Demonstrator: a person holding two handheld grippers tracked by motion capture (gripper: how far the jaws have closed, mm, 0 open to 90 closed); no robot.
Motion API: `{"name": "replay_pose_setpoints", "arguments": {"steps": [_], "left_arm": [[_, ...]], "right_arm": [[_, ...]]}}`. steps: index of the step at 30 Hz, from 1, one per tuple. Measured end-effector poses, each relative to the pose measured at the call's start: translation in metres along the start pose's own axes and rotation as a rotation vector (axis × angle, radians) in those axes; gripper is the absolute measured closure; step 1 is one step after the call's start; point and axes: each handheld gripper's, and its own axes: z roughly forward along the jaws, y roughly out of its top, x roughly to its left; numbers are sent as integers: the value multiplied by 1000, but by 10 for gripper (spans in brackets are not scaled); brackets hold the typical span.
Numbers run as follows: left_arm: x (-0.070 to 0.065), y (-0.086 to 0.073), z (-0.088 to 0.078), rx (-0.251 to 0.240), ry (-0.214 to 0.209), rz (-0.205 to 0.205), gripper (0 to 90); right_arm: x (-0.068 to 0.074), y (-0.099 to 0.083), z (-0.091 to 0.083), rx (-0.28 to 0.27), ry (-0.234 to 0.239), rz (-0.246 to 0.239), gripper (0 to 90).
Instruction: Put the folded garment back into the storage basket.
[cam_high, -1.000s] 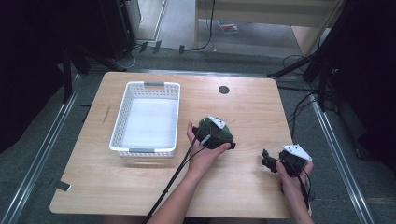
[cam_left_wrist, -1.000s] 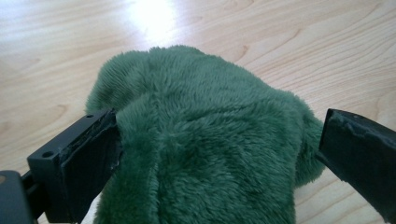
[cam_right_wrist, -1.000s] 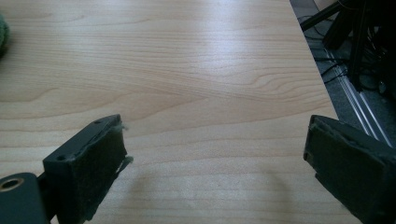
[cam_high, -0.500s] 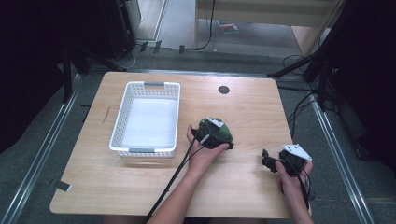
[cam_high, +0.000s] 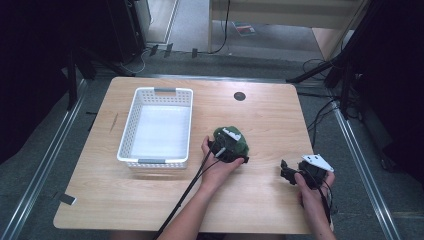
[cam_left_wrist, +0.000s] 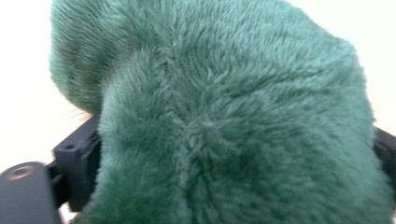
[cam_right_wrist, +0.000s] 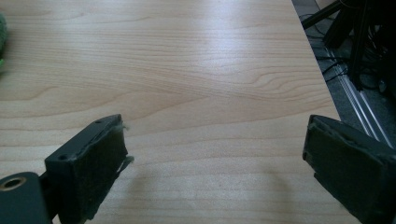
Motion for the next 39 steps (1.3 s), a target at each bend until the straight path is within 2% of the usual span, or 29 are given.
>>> {"name": "replay_pose_setpoints", "arguments": {"steps": [2, 7, 11, 18, 25, 28, 39], "left_arm": [[0, 0, -2, -5, -2, 9, 154], [3, 1, -6, -14, -22, -2, 264], [7, 3, -12, -24, -38, -13, 309], [10, 10, -28, -64, -60, -36, 319], [12, 18, -51, -108, -95, -31, 314], [14, 22, -60, -130, -110, -43, 313], [25, 32, -87, -178, -125, -56, 312]], "right_arm": [[0, 0, 0, 1, 0, 0, 66], [0, 0, 0, 3, 2, 1, 67], [0, 0, 0, 3, 4, 0, 67], [0, 0, 0, 1, 6, -2, 67], [0, 0, 0, 3, 5, 1, 67], [0, 0, 0, 4, 5, 0, 67], [0, 0, 0, 4, 6, -5, 67]]}}
